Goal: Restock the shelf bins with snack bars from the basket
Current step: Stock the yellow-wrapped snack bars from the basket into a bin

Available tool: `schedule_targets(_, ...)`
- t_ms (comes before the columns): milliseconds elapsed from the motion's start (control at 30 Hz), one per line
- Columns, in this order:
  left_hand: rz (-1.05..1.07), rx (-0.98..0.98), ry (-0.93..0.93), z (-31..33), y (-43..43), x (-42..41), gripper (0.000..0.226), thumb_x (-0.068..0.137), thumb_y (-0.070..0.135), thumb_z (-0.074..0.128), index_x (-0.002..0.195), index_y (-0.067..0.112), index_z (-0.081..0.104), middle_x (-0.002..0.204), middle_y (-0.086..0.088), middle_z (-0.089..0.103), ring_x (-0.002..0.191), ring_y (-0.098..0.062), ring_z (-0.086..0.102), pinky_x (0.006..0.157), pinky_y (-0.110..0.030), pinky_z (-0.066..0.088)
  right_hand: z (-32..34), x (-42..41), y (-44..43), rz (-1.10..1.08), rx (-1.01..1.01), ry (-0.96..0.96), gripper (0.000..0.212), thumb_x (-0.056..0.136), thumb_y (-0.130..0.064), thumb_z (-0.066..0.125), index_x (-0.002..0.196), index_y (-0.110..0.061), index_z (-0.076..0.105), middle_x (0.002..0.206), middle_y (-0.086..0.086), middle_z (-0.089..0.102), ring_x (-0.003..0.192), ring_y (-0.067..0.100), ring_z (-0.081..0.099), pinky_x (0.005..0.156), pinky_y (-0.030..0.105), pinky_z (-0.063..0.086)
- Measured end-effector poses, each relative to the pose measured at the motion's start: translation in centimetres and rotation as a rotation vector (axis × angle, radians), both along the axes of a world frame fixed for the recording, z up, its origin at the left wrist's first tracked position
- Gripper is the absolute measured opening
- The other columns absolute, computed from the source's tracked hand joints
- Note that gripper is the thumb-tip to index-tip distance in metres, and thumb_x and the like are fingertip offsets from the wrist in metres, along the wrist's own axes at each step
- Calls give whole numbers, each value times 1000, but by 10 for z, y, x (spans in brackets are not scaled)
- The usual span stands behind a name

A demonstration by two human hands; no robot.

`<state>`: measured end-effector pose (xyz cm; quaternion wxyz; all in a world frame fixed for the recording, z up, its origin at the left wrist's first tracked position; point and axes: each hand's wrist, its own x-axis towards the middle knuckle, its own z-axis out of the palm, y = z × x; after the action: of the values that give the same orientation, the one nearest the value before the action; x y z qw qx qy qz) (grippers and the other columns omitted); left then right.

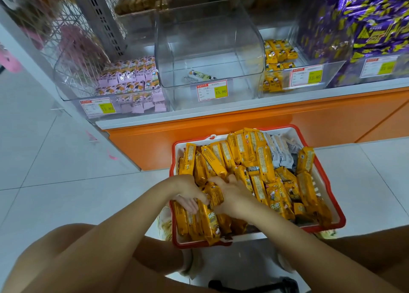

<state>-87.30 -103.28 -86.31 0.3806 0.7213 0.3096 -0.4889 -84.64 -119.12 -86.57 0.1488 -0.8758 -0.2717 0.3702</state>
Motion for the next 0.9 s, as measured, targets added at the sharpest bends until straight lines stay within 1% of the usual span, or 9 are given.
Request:
schedule_targets(133,-36,21,-58,4,3,4,36,82,31,72,98,-1,63,113,-12,69,93,-18,69,88,-26,54,6,2,10,50,-114,-1,81,78,-33,76,143,-33,28,140,9,22,132,32,26,101,40,40)
schedule_targets(267,49,11,-72,7,8,9,51,84,34,70,113,-6,58,107,-11,68,81,-13,68,72,-18,57,11,14,7,-75,-20,-13,53,80,-12,70,121,-27,39,128,7,29,119,28,39,82,33,45)
schedule_targets(333,102,3,-63,8,8,11,54,88,31,65,121,-10,52,116,-14,64,92,-16,66,71,-17,55,10,15,5,-41,-13,-24,50,82,-17,69,121,-27,39,128,8,32,122,28,38,86,34,44)
schedule_targets(433,137,-34,-37,10,7,13,49,95,20,55,129,-14,43,137,-21,49,123,-21,54,81,-16,50,8,12,5,67,-55,4,73,83,-32,70,143,-26,30,140,9,31,134,30,26,105,40,38)
schedule_targets(600,143,95,-206,5,9,21,34,81,30,74,89,-2,64,108,-17,69,77,-16,70,60,-18,56,7,15,0,137,-115,-33,90,81,-42,72,151,-28,18,149,9,21,140,33,15,109,45,34)
schedule_targets(733,181,219,-285,13,15,30,75,79,30,75,134,-6,41,79,-10,70,55,-13,67,53,-22,55,6,-3,8,93,-192,-119,108,73,-45,79,152,-26,7,151,11,10,140,34,13,105,43,40)
schedule_targets(767,164,242,-321,17,17,33,69,81,30,73,132,-6,45,77,-10,69,59,-15,68,58,-24,57,3,-10,10,90,-199,-185,109,73,-45,79,151,-24,6,149,11,11,138,33,17,102,41,43)
schedule_targets(833,111,276,-400,25,24,36,35,86,29,67,103,-2,64,87,-14,71,78,-24,70,78,-31,58,-4,-24,12,82,-190,-311,105,76,-42,77,150,-22,5,147,12,14,134,33,24,97,37,45)
schedule_targets(900,117,311,-488,32,31,38,20,90,23,62,77,9,59,93,-17,69,78,-26,68,84,-35,56,-11,-32,12,57,-165,-358,100,79,-37,75,149,-22,5,146,13,14,132,34,27,96,36,46)
